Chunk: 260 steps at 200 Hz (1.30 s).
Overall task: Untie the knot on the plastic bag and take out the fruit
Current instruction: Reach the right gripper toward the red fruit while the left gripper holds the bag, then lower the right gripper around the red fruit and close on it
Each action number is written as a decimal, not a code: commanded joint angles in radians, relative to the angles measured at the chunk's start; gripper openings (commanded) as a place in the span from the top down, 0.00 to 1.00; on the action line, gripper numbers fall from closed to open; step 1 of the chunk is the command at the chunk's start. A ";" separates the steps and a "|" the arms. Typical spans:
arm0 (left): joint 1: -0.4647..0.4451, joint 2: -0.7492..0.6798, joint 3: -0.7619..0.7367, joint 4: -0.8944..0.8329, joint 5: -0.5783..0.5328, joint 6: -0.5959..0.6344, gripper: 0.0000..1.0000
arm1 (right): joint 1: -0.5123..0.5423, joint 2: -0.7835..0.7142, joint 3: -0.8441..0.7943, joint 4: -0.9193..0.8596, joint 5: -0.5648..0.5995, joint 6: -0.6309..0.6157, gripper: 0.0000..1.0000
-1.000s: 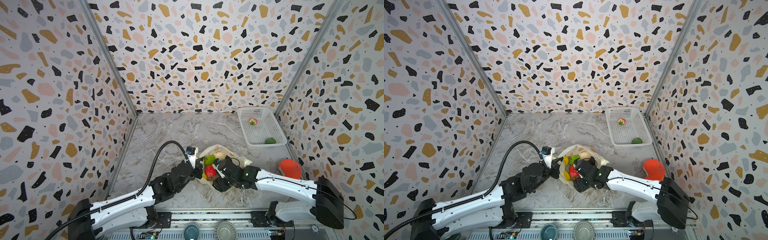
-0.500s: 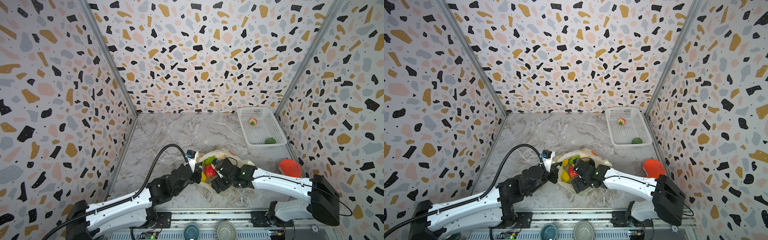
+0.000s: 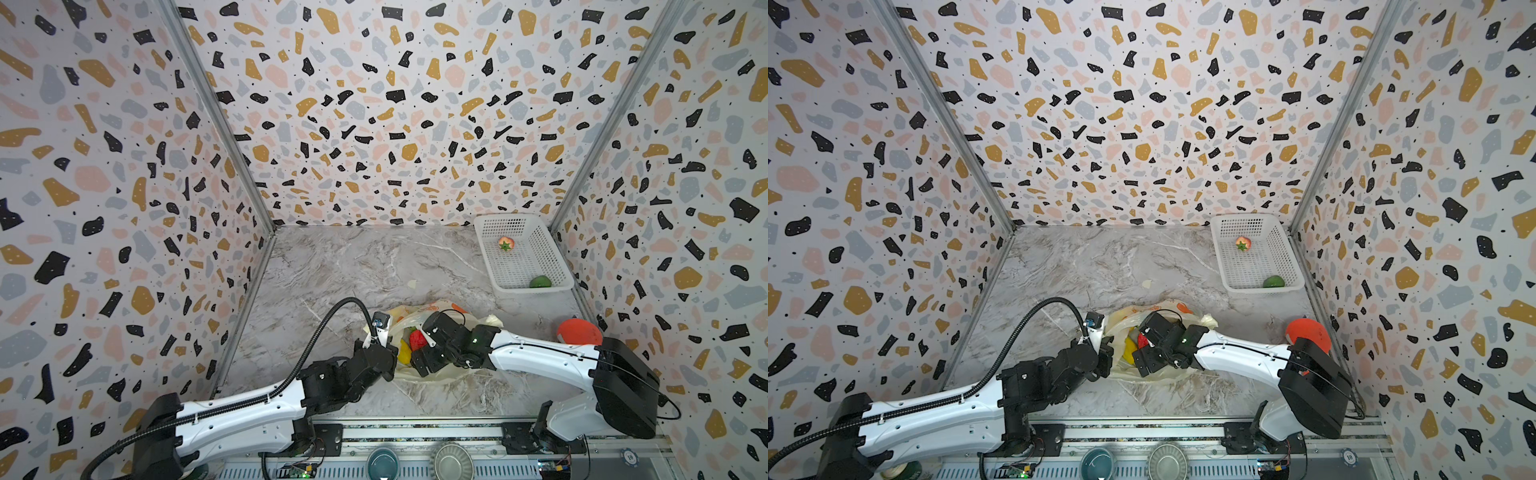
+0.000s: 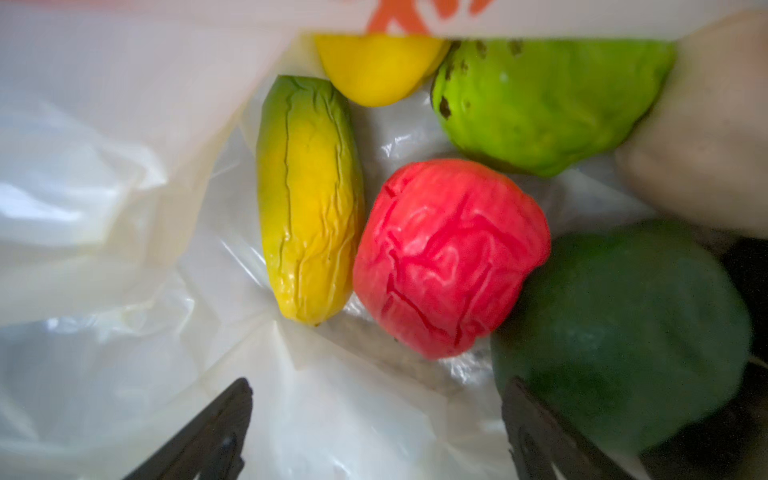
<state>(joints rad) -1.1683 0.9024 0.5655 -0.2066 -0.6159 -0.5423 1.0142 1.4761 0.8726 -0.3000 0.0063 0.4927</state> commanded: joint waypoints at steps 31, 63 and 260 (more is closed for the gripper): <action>-0.003 0.018 -0.043 0.101 -0.218 0.030 1.00 | -0.029 0.145 0.036 0.195 0.132 0.001 0.02; 0.017 0.044 -0.079 0.219 -0.229 0.081 1.00 | -0.088 0.230 0.105 0.261 0.187 -0.032 0.01; -0.142 -0.004 -0.009 0.022 -0.193 -0.063 1.00 | -0.022 -0.065 -0.146 -0.169 -0.040 -0.002 0.01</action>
<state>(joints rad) -1.2816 0.8856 0.5480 -0.1272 -0.7761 -0.5434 0.9527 1.4586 0.7395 -0.3561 -0.0196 0.4515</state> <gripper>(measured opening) 0.047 0.990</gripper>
